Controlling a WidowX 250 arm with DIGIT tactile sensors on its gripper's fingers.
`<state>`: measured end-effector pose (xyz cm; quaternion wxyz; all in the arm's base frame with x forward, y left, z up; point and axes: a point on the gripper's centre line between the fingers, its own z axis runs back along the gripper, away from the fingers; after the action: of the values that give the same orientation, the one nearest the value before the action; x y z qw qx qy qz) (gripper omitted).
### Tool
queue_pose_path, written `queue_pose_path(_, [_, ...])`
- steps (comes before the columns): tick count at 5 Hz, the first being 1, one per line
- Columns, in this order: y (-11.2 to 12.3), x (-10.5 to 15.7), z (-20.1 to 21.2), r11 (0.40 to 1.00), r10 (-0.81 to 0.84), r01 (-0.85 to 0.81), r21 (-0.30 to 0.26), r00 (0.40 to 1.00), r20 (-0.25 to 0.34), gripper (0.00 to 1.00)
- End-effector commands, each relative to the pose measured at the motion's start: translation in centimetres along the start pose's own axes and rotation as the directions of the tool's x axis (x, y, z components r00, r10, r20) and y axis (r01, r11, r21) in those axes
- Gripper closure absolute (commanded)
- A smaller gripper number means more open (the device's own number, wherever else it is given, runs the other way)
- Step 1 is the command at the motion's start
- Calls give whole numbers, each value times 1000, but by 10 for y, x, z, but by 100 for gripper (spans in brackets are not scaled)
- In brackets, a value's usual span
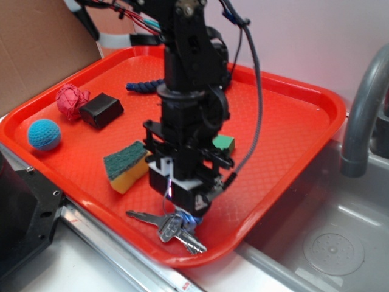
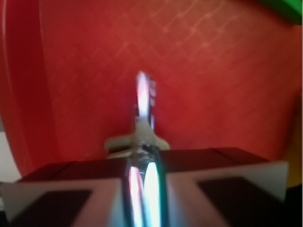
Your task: Grab the silver keys.
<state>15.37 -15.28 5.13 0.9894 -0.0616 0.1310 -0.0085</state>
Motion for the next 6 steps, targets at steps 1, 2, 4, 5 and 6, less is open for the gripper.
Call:
queue_pose_path(1, [18, -13, 67, 997, -68, 56, 60, 975, 211, 100])
queue_pose_path(2, [49, -28, 113, 983, -166, 124, 134, 912, 374, 100])
queue_pose_path(4, [131, -43, 179, 986, -75, -9, 164, 862, 501, 100])
queue_pose_path(5, [145, -34, 189, 992, -36, -29, 123, 868, 495, 100])
queue_pose_path(6, [152, -23, 190, 998, 0, -28, 54, 888, 459, 100])
